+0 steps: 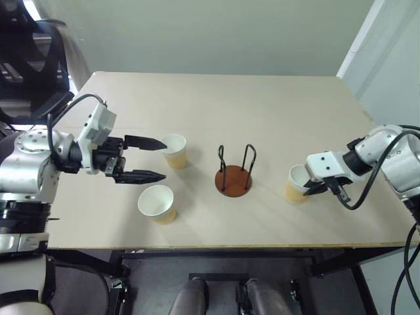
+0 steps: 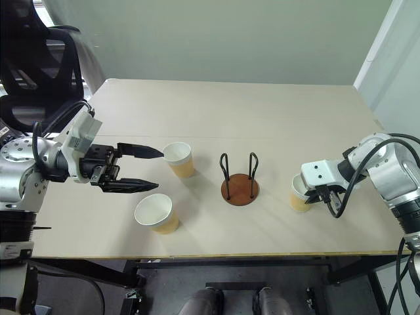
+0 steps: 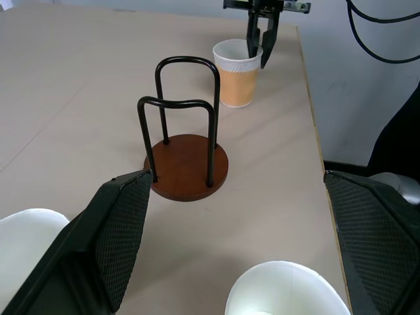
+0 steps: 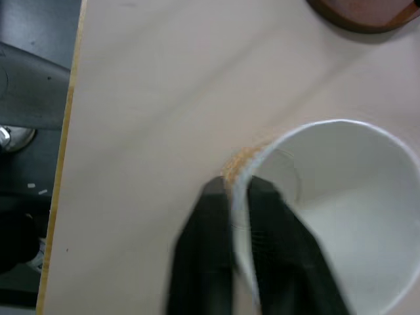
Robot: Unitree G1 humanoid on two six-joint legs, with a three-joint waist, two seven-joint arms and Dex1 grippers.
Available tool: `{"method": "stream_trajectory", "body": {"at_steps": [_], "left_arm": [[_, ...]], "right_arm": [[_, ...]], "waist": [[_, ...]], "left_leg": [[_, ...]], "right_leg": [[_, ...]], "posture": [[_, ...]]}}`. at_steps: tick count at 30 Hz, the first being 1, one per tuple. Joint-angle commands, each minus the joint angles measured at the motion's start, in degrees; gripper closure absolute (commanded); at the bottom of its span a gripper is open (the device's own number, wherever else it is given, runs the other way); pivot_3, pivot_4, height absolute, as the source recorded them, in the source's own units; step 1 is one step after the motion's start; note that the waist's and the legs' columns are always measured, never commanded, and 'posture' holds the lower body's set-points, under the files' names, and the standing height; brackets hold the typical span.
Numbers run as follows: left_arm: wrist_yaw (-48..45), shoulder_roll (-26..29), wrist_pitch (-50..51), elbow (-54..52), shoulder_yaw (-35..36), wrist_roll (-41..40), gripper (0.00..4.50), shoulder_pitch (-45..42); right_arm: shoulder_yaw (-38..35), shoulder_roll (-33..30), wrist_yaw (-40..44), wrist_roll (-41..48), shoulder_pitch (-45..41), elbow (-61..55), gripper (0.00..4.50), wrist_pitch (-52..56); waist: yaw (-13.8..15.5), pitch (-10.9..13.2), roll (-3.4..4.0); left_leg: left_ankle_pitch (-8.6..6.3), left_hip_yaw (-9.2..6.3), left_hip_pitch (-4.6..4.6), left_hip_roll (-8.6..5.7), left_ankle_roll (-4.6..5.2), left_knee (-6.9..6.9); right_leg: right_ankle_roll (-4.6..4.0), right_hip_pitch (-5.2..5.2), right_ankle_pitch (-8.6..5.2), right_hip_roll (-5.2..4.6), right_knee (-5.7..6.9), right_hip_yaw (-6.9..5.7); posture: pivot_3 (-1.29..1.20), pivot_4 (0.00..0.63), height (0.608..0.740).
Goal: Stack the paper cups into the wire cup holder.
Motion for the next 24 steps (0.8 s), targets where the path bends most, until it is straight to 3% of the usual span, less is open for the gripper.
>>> {"method": "stream_trajectory", "body": {"at_steps": [1,17,24], "left_arm": [[-2.0,0.2,-1.9,1.0,2.3,-0.6,0.0,-2.3],[-2.3,-0.1,0.6,3.1,5.3,-5.6,0.0,-5.2],[-2.3,0.3,0.8,3.3,4.0,-6.3,0.0,-5.3]], "right_arm": [[0.3,-0.5,0.3,-0.3,-1.4,-0.3,4.47,-2.3],[0.2,1.6,0.3,1.5,-9.1,1.7,4.47,0.3],[-0.6,3.9,0.3,3.3,-19.1,3.7,4.47,2.9]], "waist": [[0.0,0.0,0.0],[0.0,0.0,0.0],[-0.1,0.0,0.01]], "left_leg": [[0.0,0.0,-0.01,0.0,0.0,0.0],[-0.09,0.0,-0.08,0.0,0.05,0.0],[-0.17,-0.01,-0.2,0.01,0.06,0.0]], "right_leg": [[0.0,0.0,0.0,0.0,0.0,0.0],[0.01,0.0,0.07,0.0,-0.2,-0.01],[-0.01,-0.15,0.08,0.0,-0.23,-0.03]], "posture": [[0.0,0.15,0.74],[0.0,0.15,0.74],[0.0,0.15,0.74]]}}
